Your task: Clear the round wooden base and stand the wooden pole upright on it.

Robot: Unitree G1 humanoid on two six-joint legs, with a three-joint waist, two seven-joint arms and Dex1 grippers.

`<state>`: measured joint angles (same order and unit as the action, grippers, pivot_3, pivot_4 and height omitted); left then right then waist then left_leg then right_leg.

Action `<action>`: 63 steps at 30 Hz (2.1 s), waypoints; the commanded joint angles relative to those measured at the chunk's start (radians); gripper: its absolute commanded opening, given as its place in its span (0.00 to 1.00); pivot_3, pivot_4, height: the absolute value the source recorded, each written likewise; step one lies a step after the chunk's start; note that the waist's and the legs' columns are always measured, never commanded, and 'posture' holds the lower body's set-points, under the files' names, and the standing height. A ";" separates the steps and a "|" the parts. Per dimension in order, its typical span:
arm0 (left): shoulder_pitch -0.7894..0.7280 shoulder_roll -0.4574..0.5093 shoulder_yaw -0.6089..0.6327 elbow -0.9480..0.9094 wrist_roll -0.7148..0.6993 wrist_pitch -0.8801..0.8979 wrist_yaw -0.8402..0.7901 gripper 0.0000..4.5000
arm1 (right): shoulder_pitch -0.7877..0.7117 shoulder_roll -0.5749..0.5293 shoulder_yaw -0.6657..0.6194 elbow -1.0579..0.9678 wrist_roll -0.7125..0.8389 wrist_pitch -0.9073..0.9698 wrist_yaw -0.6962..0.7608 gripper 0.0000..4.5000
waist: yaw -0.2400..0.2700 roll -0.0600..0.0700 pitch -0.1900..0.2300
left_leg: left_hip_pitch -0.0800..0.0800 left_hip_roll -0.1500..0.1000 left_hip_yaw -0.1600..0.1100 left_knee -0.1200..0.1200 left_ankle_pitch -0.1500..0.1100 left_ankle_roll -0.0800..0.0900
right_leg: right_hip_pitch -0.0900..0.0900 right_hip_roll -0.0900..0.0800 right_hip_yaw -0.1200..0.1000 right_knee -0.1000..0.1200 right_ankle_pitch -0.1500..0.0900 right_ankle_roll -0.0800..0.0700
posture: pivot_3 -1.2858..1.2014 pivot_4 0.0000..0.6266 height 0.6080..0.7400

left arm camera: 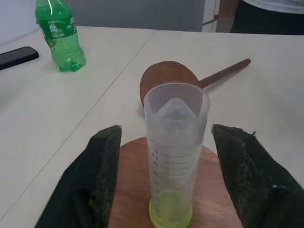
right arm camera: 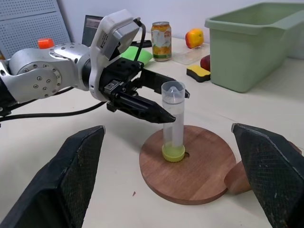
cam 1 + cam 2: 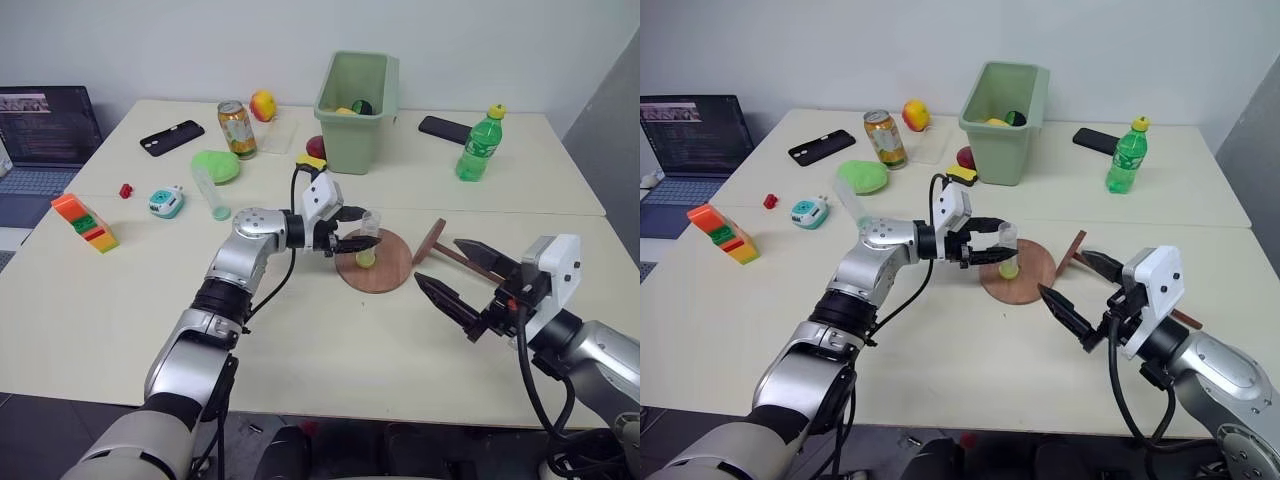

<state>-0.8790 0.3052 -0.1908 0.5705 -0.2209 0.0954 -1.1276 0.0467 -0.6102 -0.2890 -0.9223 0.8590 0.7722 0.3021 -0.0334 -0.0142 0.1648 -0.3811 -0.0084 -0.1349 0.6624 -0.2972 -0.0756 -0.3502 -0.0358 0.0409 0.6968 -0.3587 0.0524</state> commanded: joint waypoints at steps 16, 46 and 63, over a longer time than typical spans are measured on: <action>-0.131 0.085 0.239 0.131 -0.008 0.029 0.340 0.27 | -0.084 -0.019 0.049 -0.016 0.060 -0.024 -0.021 1.00 | -0.011 -0.001 0.001 | 0.000 0.001 0.000 0.000 0.000 0.000 | -0.001 0.001 0.000 0.001 0.000 0.000 | 0.52 0.24 1.00; 0.064 0.131 0.355 -0.101 -0.034 0.207 0.602 0.99 | -0.249 -0.045 0.121 0.081 0.107 -0.010 0.021 1.00 | 0.000 -0.004 0.002 | -0.001 0.000 -0.001 0.001 0.002 -0.003 | -0.002 0.000 0.000 0.001 0.000 0.000 | 0.52 0.24 1.00; 0.262 0.427 0.222 -0.789 -0.361 0.625 0.100 1.00 | -0.283 -0.392 0.144 0.431 -0.174 -0.035 0.274 1.00 | 0.000 -0.003 0.002 | -0.001 0.000 0.001 0.000 0.002 -0.003 | -0.001 -0.001 0.001 0.000 0.000 0.000 | 0.52 0.24 1.00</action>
<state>-0.6206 0.7246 0.0650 -0.1333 -0.5333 0.7005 -0.9661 -0.1962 -0.9648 -0.1556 -0.5612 0.7653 0.7627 0.5158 -0.0334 -0.0169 0.1671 -0.3817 -0.0086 -0.1335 0.6623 -0.2954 -0.0783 -0.3510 -0.0373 0.0417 0.6963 -0.3585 0.0524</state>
